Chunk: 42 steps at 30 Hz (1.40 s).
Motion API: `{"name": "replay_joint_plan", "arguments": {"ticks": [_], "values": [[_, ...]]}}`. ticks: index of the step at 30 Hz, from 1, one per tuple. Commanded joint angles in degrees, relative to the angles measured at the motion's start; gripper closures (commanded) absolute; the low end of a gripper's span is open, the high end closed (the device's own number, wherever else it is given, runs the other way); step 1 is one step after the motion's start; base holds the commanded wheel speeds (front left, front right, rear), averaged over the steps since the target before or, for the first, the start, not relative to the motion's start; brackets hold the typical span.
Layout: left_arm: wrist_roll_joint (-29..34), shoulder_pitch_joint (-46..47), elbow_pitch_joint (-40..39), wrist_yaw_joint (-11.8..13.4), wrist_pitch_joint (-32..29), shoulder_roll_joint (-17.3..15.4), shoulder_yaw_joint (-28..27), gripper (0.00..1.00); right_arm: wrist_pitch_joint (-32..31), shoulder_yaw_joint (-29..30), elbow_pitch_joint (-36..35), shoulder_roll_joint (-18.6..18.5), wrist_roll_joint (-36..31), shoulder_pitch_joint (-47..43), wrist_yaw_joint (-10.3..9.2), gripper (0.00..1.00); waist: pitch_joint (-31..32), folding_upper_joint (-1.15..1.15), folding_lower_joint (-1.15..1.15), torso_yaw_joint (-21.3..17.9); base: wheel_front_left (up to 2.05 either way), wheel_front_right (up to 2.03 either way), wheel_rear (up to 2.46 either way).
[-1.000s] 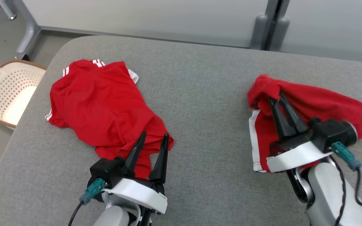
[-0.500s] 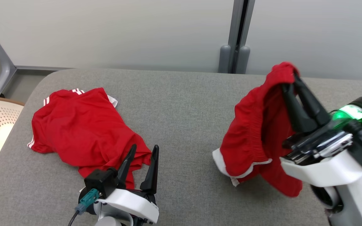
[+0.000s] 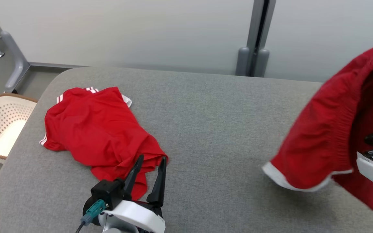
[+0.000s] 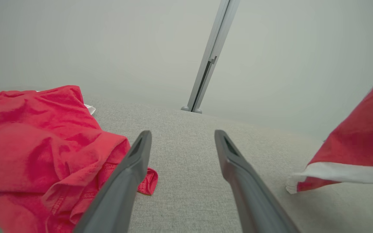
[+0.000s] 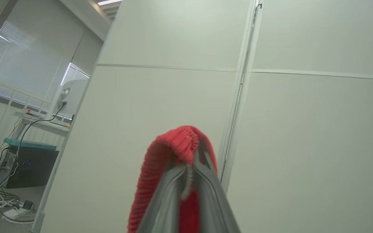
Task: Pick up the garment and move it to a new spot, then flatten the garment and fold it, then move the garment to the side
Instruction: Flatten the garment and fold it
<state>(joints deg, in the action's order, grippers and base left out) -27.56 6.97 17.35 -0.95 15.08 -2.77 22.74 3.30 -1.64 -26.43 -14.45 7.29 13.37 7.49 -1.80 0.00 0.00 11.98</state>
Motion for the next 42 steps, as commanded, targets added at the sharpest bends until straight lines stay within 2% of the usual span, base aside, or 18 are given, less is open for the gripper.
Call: {"name": "replay_joint_plan", "arguments": {"ticks": [1, 7, 11, 16, 20, 22, 24, 25, 26, 27, 34, 37, 42], "values": [[0.57, 1.40, 0.16, -0.44, 0.13, -0.23, 0.08, 0.00, -1.00, 0.81, 0.59, -1.58, -0.49, -0.80, 0.00, 1.00, -0.90, 0.00, 0.00, 1.05, 0.00, 0.00, 0.00], [-0.79, 4.37, -0.89, -0.30, 0.12, -0.21, 1.46, 0.00, -4.43, 2.27, 8.71, -5.26, 0.72, 1.43, 0.00, 1.00, -4.42, 0.00, 0.00, 4.43, 0.00, 0.00, 0.00], [-2.26, 7.51, -2.27, 0.40, 0.12, -0.21, 3.31, 0.00, -7.46, 0.71, 20.37, -10.03, 2.07, 7.93, 0.00, 1.00, -9.71, 0.00, 0.00, 7.61, 0.00, 0.00, 0.00], [-5.03, 11.07, -3.98, 1.54, 0.12, -0.28, 5.57, 0.00, -9.02, -6.74, 37.11, -17.09, 2.50, 19.74, 0.00, 1.00, -16.08, 0.00, 0.00, 11.40, 0.00, 0.00, 0.00], [-6.96, 13.39, -5.37, 2.02, 0.12, -0.10, 7.78, 0.00, -9.03, -14.45, 49.72, -20.25, 1.92, 30.07, -0.01, 1.00, -20.19, 0.00, 0.00, 14.13, 0.00, 0.00, 0.00], [-7.87, 14.21, -5.87, 2.45, 0.12, -0.26, 8.83, 0.00, -8.34, -17.10, 54.70, -20.33, 2.65, 34.91, -0.01, 1.00, -21.55, 0.00, 0.00, 15.34, 0.00, 0.00, 0.00], [-8.51, 14.94, -6.31, 2.65, 0.12, -0.21, 9.80, 0.00, -7.67, -19.38, 59.09, -20.38, 2.76, 39.17, -0.01, 0.62, -22.66, 0.00, 0.00, 16.28, 0.00, 0.00, 0.00], [-8.82, 15.23, -6.60, 2.83, 0.12, -0.14, 10.35, 0.00, -7.29, -20.69, 61.07, -20.57, 2.50, 41.03, -0.01, 0.62, -23.10, 0.00, 0.00, 16.72, 0.00, 0.00, 0.00], [-9.11, 15.34, -6.75, 2.97, 0.13, -0.11, 10.75, 0.00, -6.67, -22.05, 62.78, -20.55, 2.27, 42.84, -0.01, 0.51, -23.45, 0.00, 0.00, 17.10, 0.00, 0.00, 0.00], [-9.26, 15.41, -6.85, 3.12, 0.12, -0.15, 11.13, 0.00, -6.12, -23.11, 64.61, -20.23, 2.50, 44.57, -0.01, 0.00, -23.69, 0.00, 0.00, 17.35, 0.00, 0.00, 0.00], [-9.89, 15.33, -6.56, 4.01, 0.12, -0.21, 11.37, 0.00, -2.00, -27.56, 74.52, -16.90, 5.59, 51.63, -0.01, 0.00, -23.18, 0.00, 0.00, 16.45, 0.00, 0.00, 0.00], [-8.73, 15.26, -5.96, 3.93, 0.13, -0.23, 10.44, 0.00, 0.42, -29.16, 78.81, -15.35, 6.98, 50.98, -0.01, 0.00, -21.29, 0.00, 0.00, 14.06, 0.00, 0.00, 0.00], [-7.00, 14.94, -4.61, 3.43, 0.12, -0.25, 8.72, 0.00, -2.12, -33.89, 82.18, -13.12, 10.94, 48.50, 0.00, 0.00, -17.76, 0.00, 0.00, 10.22, 0.00, 0.00, 0.00]]}}
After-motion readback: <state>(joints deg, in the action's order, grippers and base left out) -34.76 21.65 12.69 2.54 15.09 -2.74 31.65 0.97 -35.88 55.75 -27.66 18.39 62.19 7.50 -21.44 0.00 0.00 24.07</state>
